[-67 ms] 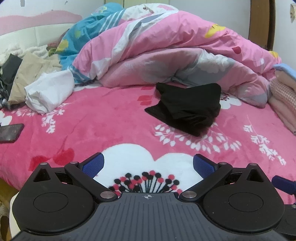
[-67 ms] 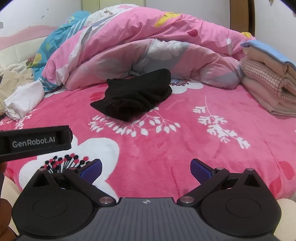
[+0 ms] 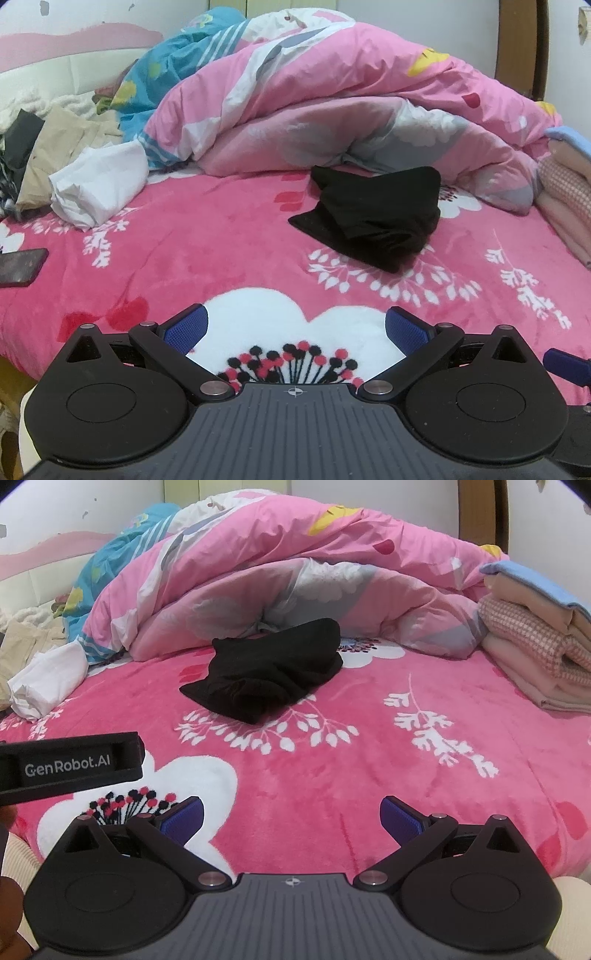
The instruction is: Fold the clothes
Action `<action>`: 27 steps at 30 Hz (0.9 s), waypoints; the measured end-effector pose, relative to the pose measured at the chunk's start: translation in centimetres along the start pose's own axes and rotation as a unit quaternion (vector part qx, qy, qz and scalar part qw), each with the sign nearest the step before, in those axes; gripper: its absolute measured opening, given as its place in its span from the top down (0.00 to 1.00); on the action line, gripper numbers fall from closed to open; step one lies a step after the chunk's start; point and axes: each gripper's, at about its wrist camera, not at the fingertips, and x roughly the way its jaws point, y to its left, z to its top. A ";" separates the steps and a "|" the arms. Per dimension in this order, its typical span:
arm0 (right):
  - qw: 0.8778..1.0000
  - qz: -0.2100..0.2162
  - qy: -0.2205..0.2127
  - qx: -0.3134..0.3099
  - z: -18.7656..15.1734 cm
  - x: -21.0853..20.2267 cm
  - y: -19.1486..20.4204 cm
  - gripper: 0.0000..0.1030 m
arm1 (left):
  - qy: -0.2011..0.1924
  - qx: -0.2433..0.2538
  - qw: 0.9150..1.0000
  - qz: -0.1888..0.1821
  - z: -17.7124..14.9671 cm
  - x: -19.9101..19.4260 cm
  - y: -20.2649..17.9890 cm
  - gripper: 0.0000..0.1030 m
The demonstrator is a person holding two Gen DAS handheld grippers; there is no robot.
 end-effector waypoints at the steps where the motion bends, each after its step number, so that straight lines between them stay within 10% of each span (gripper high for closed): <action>1: 1.000 0.000 0.000 0.000 0.0 0.0 0.1 0.00 | 0.000 0.000 1.000 0.000 0.0 0.0 0.0 0.00; 27: 1.000 -0.014 0.002 0.009 0.3 0.3 -0.7 0.00 | 0.006 0.014 1.000 -0.006 -0.4 0.6 -0.6 0.00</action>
